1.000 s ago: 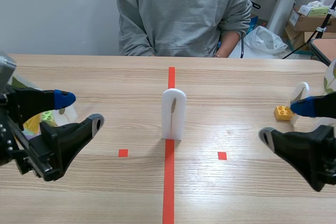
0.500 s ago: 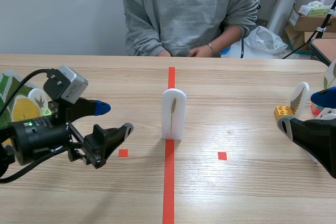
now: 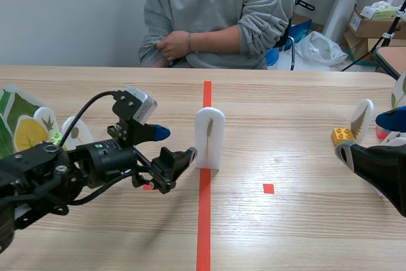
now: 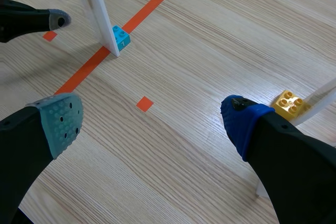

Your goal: Do the leaf sorting experiment

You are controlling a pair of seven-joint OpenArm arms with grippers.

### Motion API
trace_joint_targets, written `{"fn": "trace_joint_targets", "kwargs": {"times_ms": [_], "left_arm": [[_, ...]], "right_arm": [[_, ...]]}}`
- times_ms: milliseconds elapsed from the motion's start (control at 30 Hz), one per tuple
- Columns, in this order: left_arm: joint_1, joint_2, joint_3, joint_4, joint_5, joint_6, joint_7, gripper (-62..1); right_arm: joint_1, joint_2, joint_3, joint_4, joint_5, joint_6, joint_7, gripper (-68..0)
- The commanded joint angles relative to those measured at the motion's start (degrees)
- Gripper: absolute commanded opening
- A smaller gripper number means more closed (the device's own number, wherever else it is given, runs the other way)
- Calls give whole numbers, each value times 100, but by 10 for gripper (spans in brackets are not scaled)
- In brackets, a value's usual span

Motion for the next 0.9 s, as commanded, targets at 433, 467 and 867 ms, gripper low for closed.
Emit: {"fn": "trace_joint_targets", "kwargs": {"times_ms": [433,467,867], "left_arm": [[-501,1021,42,-1019,634,232,-459,-142],[-501,1062,42,-1064,636,234,-479,-142],[-501,1331,42,-1233,1088,249,-560,-149]], "right_arm": [[28,72,24,52,83,44,87,-142],[42,72,24,52,83,44,90,-142],[105,59,28,52,81,44,87,-142]]}}
